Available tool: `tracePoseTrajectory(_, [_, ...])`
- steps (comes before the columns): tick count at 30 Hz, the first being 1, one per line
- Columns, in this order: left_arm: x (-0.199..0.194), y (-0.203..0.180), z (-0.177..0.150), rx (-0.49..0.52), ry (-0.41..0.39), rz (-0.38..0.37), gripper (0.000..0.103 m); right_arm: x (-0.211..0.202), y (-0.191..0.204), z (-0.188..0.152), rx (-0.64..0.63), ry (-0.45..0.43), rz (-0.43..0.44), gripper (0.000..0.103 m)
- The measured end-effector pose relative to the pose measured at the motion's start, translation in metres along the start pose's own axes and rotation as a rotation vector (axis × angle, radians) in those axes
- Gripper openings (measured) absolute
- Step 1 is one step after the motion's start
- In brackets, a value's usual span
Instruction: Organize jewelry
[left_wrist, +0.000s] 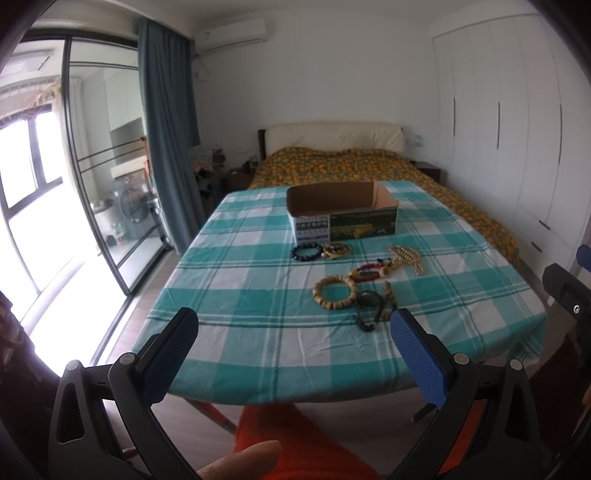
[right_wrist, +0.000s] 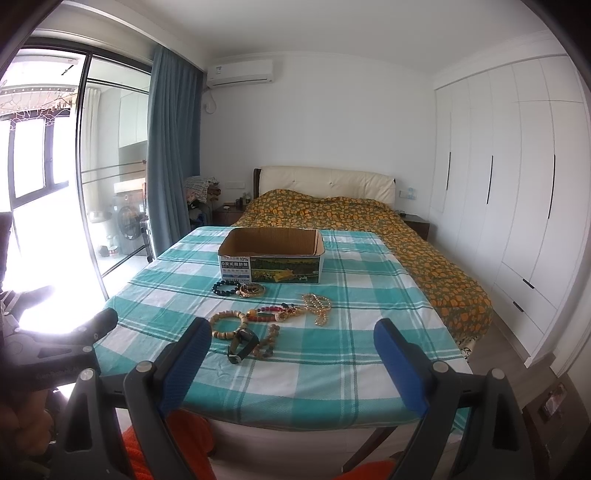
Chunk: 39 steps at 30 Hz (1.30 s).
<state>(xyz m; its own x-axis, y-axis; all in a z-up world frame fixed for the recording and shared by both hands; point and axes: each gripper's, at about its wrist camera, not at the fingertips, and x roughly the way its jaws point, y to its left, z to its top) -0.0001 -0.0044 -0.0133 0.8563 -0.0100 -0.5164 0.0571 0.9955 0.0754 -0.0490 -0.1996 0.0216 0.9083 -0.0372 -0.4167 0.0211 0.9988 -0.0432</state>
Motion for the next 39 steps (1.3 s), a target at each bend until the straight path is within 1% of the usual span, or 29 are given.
tracePoseTrajectory(26, [0.0013,0.0038,0.0006,-0.003,0.018,0.006,0.103,0.0,-0.0001,0.0002,0.001,0.002,0.0,0.091])
tracePoseTrajectory(32, [-0.0004,0.0022,0.0023,0.005,0.007,-0.002,0.103,0.0,0.0,0.0002,0.001,0.002,0.0,0.091])
tracePoseTrajectory(39, [-0.0004,0.0041,0.0027,-0.006,0.01,-0.031,0.103,0.0001,-0.0002,0.0005,0.001,0.003,0.0,0.091])
